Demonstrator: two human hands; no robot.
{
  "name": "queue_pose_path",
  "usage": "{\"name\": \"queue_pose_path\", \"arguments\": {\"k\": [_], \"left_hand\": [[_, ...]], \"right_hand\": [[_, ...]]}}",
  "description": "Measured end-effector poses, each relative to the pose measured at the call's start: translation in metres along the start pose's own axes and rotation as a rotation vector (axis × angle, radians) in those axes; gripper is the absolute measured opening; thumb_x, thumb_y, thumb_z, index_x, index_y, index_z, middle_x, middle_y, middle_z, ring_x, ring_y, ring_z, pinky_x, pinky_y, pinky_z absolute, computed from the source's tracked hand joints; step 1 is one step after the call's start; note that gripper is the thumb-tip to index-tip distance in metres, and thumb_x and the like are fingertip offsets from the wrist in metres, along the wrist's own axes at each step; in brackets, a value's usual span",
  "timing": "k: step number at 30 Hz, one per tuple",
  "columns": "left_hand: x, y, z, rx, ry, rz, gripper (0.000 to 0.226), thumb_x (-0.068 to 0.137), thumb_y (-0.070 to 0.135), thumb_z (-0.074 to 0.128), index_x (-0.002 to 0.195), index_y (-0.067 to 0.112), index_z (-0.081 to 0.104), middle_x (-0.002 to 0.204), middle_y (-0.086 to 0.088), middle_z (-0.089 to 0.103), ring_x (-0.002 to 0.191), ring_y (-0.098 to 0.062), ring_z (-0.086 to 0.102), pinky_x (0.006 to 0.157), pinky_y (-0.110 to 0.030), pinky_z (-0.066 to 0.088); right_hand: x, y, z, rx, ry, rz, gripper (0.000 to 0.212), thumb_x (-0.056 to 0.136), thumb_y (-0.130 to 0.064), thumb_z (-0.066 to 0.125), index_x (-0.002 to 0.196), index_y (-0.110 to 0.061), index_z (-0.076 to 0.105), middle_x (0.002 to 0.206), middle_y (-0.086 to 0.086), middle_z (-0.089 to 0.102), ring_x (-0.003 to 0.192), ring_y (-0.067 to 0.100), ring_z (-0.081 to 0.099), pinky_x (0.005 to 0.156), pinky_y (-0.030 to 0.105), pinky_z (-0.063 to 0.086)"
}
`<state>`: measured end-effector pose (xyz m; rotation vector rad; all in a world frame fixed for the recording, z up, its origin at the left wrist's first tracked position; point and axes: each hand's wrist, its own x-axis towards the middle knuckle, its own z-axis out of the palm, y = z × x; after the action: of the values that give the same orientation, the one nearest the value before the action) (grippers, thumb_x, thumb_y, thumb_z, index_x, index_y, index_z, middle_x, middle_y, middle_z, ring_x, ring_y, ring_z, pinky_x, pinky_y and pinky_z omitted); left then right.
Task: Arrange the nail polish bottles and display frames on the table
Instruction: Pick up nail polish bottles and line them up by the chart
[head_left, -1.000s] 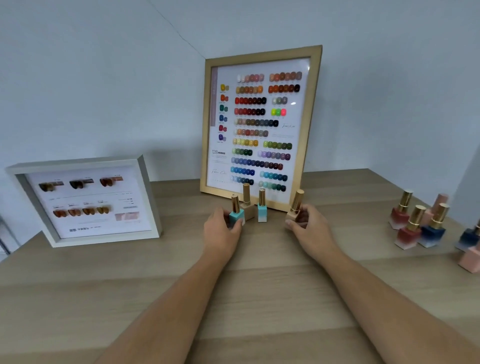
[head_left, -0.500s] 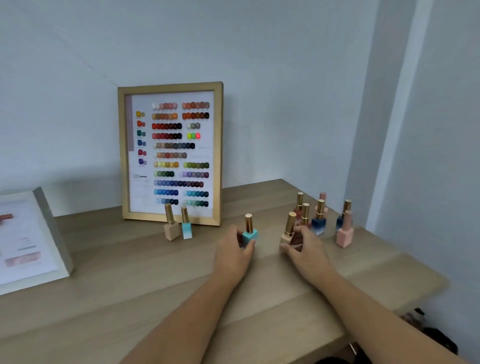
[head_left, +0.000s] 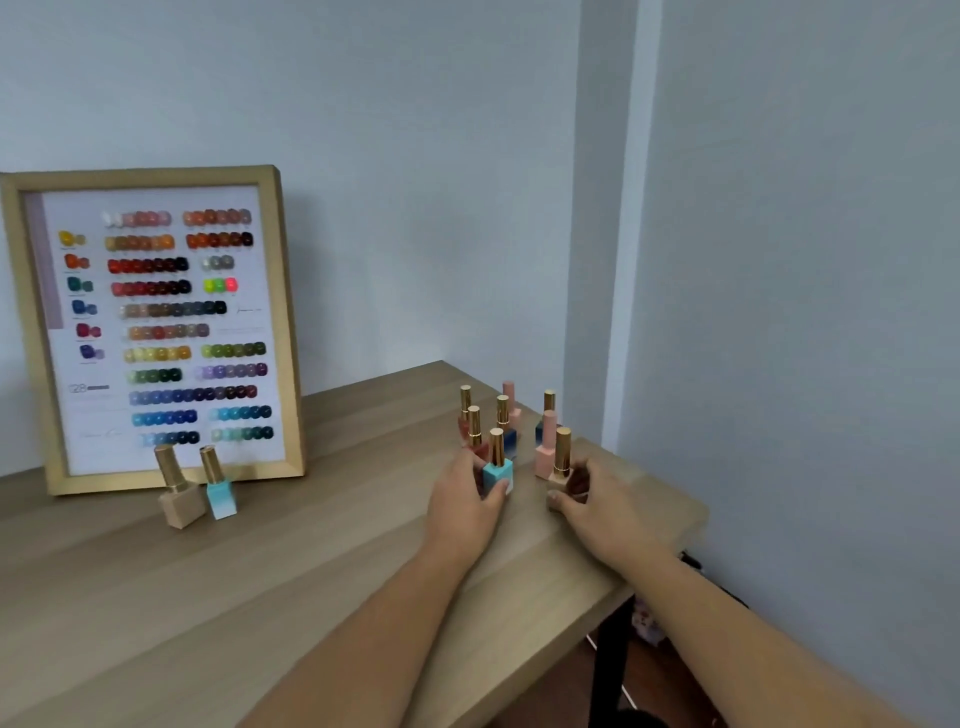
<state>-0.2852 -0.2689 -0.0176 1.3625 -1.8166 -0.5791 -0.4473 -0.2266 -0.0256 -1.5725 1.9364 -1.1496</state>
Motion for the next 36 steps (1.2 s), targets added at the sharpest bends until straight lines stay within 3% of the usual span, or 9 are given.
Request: {"name": "queue_pose_path", "arguments": {"k": [9,14,18,21,25,28,33,36], "left_hand": [[0.005,0.005,0.005,0.015,-0.002,-0.032,0.022,0.081,0.025,0.067,0.097,0.022,0.053,0.100,0.003,0.060,0.088,-0.009,0.058,0.082,-0.027,0.051],[-0.003,0.005,0.001,-0.032,0.054,-0.047,0.024,0.080,0.026,0.069,0.094,0.026,0.050,0.092,0.006,0.058,0.081,-0.008,0.057,0.072,-0.021,0.050],[-0.010,-0.002,-0.010,-0.047,0.116,-0.036,0.021,0.081,0.026,0.069,0.089,0.027,0.050,0.085,0.007,0.057,0.076,-0.009,0.056,0.062,-0.016,0.044],[-0.015,-0.013,-0.025,-0.018,0.147,-0.026,0.022,0.081,0.031,0.068,0.091,0.028,0.048,0.084,0.008,0.054,0.077,-0.008,0.054,0.063,-0.016,0.043],[-0.019,-0.034,-0.052,0.025,0.195,-0.069,0.024,0.081,0.033,0.067,0.094,0.026,0.049,0.085,0.008,0.055,0.076,-0.006,0.053,0.060,-0.014,0.038],[-0.026,-0.052,-0.079,0.035,0.258,-0.102,0.023,0.080,0.032,0.069,0.091,0.024,0.050,0.082,0.005,0.057,0.074,-0.008,0.054,0.060,-0.018,0.038],[-0.042,-0.086,-0.134,0.079,0.370,-0.180,0.024,0.080,0.030,0.069,0.093,0.024,0.050,0.085,0.005,0.056,0.078,-0.009,0.054,0.065,-0.020,0.042],[-0.050,-0.108,-0.167,0.088,0.439,-0.224,0.026,0.081,0.028,0.069,0.097,0.021,0.050,0.090,0.002,0.056,0.082,-0.012,0.054,0.071,-0.023,0.044]], "right_hand": [[-0.001,-0.002,-0.001,0.042,0.016,0.002,0.047,0.081,-0.032,0.068,0.122,-0.025,0.046,0.107,-0.007,0.055,0.093,0.008,0.053,0.079,0.021,0.043],[-0.006,-0.005,-0.003,0.081,0.056,-0.028,0.052,0.078,-0.036,0.069,0.123,-0.024,0.045,0.111,-0.007,0.054,0.101,0.009,0.052,0.087,0.023,0.044],[-0.018,-0.010,-0.006,0.076,0.259,-0.160,0.036,0.077,-0.035,0.070,0.101,-0.032,0.043,0.097,-0.013,0.048,0.092,0.004,0.048,0.074,0.012,0.036],[-0.029,-0.017,-0.005,0.060,0.335,-0.262,0.031,0.078,-0.031,0.070,0.095,-0.030,0.044,0.092,-0.012,0.047,0.086,0.005,0.047,0.070,0.012,0.035],[-0.042,-0.041,0.018,0.028,0.252,-0.428,0.028,0.078,-0.026,0.069,0.094,-0.029,0.047,0.092,-0.011,0.049,0.085,0.004,0.049,0.073,0.016,0.041],[-0.045,-0.066,0.049,0.038,0.153,-0.510,0.027,0.078,-0.026,0.070,0.096,-0.026,0.051,0.092,-0.010,0.052,0.086,-0.002,0.048,0.075,0.011,0.039],[-0.039,-0.100,0.110,0.143,-0.045,-0.482,0.029,0.076,-0.026,0.073,0.099,-0.023,0.056,0.094,-0.008,0.056,0.085,-0.002,0.050,0.071,0.003,0.037],[-0.033,-0.122,0.146,0.173,-0.161,-0.458,0.030,0.077,-0.026,0.072,0.102,-0.022,0.057,0.096,-0.007,0.058,0.089,0.005,0.054,0.071,0.009,0.038]]}}
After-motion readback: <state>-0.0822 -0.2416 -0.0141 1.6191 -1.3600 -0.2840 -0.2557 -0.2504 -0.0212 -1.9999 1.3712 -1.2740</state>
